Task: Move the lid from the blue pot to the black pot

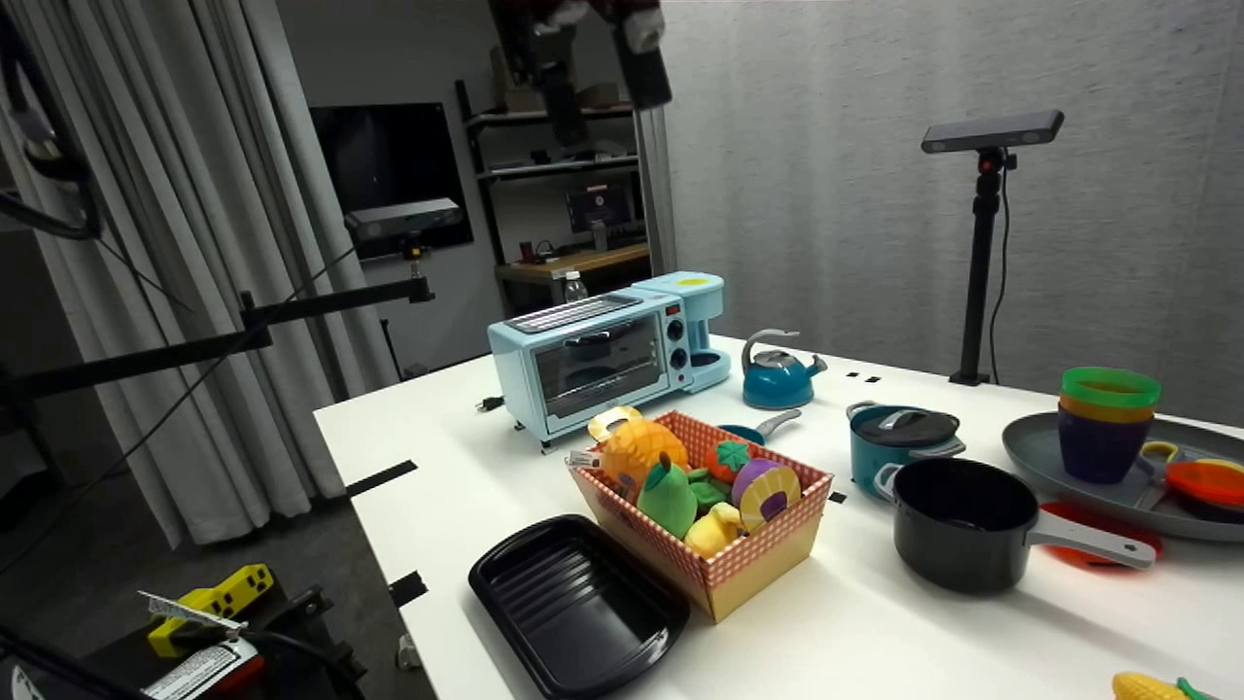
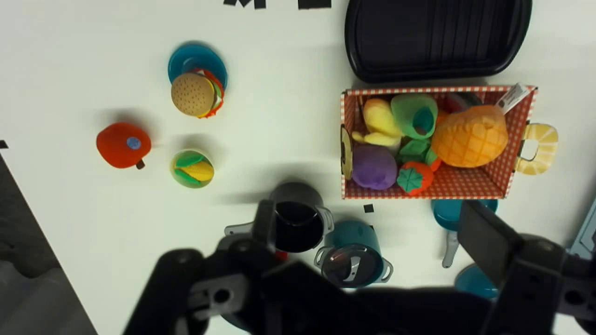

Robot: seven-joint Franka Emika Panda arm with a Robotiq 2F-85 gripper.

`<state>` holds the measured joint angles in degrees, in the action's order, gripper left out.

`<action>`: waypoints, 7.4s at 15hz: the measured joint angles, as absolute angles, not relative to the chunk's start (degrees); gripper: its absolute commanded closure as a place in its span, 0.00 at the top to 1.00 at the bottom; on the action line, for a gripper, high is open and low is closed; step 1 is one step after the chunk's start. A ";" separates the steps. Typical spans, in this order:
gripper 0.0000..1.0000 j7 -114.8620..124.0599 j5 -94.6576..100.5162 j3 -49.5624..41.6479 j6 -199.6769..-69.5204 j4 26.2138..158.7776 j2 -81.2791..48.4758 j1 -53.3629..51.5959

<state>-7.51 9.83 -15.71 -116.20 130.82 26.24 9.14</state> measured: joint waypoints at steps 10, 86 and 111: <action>1.00 -6.33 4.13 -11.74 -129.83 122.56 5.28 8.47; 0.73 12.96 6.80 -13.28 -140.45 64.20 -60.13 6.44; 0.04 19.61 6.50 -15.57 -134.51 57.35 -57.77 7.44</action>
<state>19.61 6.50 -15.57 -134.51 57.35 -57.77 7.44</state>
